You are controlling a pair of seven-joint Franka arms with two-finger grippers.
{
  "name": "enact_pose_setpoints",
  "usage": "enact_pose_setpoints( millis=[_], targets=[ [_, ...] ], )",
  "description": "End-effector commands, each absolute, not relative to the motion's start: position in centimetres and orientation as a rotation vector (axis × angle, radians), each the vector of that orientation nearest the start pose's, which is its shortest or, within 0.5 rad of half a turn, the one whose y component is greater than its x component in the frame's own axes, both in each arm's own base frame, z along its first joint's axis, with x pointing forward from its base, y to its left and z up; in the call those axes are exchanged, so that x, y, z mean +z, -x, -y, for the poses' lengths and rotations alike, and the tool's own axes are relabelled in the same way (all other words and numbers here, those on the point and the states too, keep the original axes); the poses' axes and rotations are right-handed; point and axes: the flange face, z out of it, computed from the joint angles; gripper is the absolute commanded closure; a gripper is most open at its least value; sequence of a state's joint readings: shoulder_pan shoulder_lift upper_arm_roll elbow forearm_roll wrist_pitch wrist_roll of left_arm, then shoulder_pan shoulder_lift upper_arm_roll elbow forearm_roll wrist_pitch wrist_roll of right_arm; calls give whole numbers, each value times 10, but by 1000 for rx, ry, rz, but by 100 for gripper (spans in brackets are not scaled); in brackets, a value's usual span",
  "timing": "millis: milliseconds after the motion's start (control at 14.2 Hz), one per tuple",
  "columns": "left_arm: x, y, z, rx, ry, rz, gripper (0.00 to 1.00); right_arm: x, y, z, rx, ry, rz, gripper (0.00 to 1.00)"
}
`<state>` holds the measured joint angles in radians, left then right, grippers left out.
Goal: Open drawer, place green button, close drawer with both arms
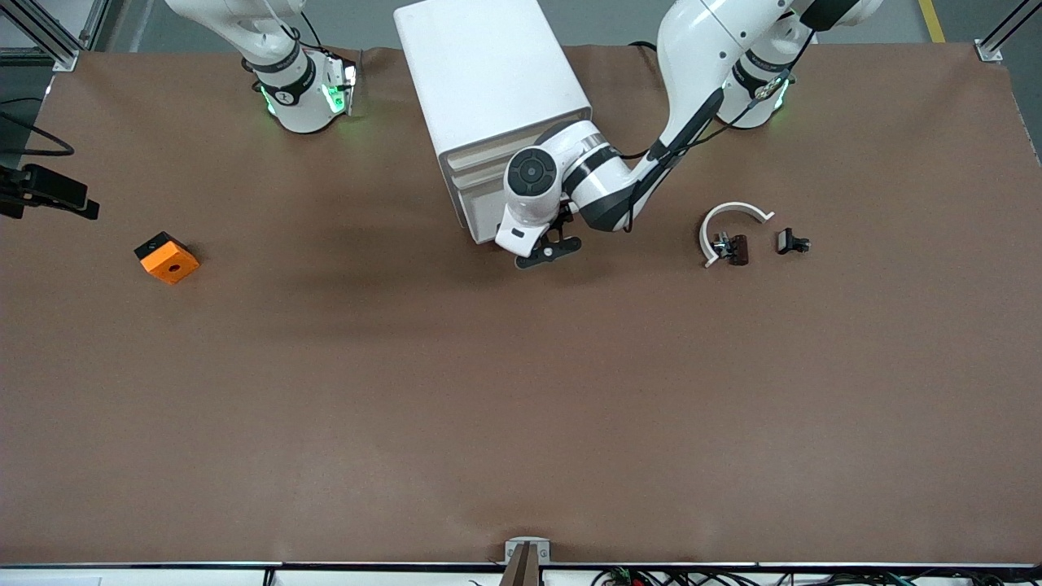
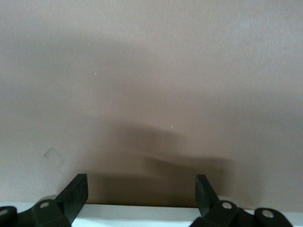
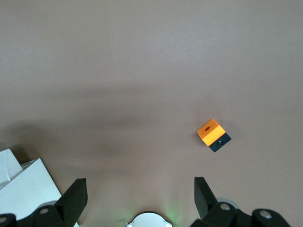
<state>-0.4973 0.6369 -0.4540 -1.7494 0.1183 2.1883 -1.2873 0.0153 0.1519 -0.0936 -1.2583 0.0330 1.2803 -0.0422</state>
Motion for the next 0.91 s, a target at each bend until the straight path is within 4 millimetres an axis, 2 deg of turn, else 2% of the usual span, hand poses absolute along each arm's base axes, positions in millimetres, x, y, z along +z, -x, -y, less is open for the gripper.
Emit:
enact_pose_setpoints(
  millis=[0, 352, 563, 844],
  targets=[
    [228, -389, 518, 353, 3026, 517, 0, 673, -554, 33, 169, 3073, -57, 0],
    [230, -378, 525, 432, 3027, 556, 0, 678, -553, 32, 144, 3102, -44, 0],
    [233, -373, 531, 488, 3030, 585, 0, 691, -544, 30, 122, 3113, -34, 0],
    [232, -363, 536, 570, 3011, 601, 0, 692, -544, 37, 108, 3161, -46, 0]
  ],
)
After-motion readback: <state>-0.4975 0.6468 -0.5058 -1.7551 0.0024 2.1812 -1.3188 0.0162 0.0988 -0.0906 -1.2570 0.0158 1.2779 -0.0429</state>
